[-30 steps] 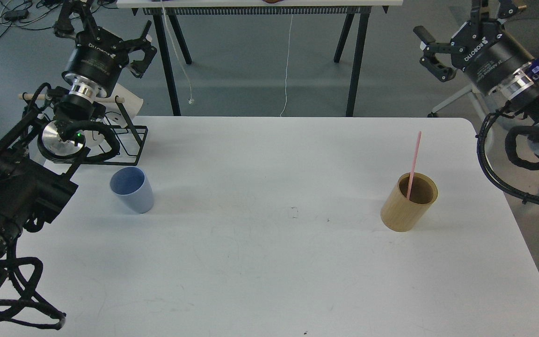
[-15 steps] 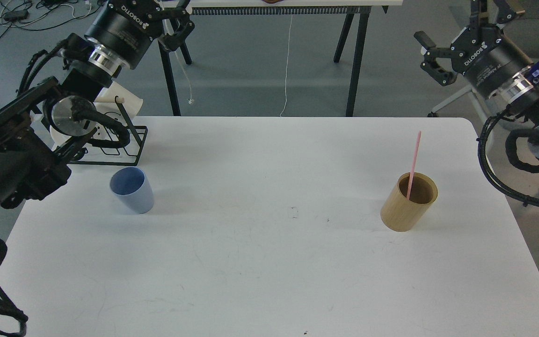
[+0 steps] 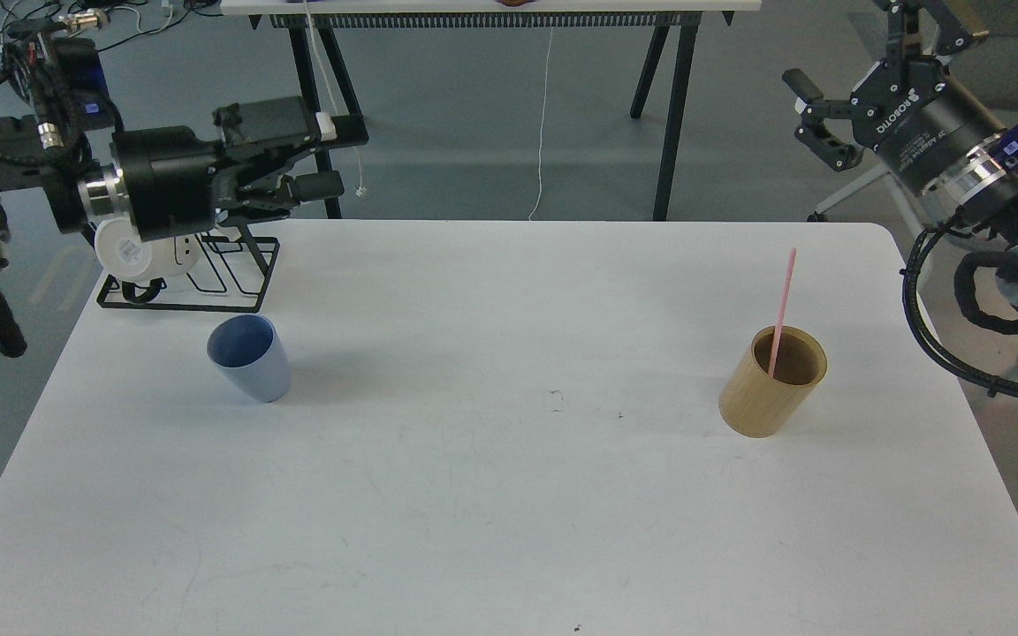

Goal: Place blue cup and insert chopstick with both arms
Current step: 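Move the left gripper down toward the blue cup, then grasp the blue cup with the left gripper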

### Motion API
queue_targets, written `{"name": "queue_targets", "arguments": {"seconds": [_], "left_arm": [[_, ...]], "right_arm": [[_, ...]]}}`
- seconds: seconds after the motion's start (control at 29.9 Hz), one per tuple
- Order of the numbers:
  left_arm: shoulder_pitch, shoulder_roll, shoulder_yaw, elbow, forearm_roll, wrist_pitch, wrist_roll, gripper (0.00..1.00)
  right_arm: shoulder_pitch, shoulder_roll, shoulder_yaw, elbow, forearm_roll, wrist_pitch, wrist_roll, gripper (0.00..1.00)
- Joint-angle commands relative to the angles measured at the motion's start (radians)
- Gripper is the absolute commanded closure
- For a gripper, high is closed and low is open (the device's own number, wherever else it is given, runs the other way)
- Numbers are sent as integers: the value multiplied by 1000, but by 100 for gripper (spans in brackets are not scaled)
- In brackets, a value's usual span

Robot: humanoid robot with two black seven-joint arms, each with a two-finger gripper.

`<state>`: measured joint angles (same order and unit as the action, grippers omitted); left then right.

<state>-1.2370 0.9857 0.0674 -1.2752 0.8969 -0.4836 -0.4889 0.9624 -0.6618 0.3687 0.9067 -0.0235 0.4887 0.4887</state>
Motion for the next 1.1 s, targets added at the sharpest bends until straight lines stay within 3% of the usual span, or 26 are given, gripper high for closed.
{"name": "queue_targets", "arguments": {"seconds": [0.0, 0.2, 0.33, 0.67, 1.07], "left_arm": [[8, 86, 26, -21, 206, 42, 0, 0], [51, 87, 75, 17, 387, 129, 0, 0], [108, 61, 75, 117, 413, 131, 0, 0], [198, -176, 74, 437, 493, 134, 0, 1], [254, -272, 74, 580, 491, 137, 0, 1]], "right_arm": [[-1, -1, 3, -2, -1, 0, 0, 0], [-7, -1, 3, -3, -1, 0, 0, 0], [-8, 2, 4, -3, -1, 0, 0, 0], [-10, 1, 7, -3, -1, 0, 0, 0], [-11, -7, 7, -3, -1, 0, 0, 0]]}}
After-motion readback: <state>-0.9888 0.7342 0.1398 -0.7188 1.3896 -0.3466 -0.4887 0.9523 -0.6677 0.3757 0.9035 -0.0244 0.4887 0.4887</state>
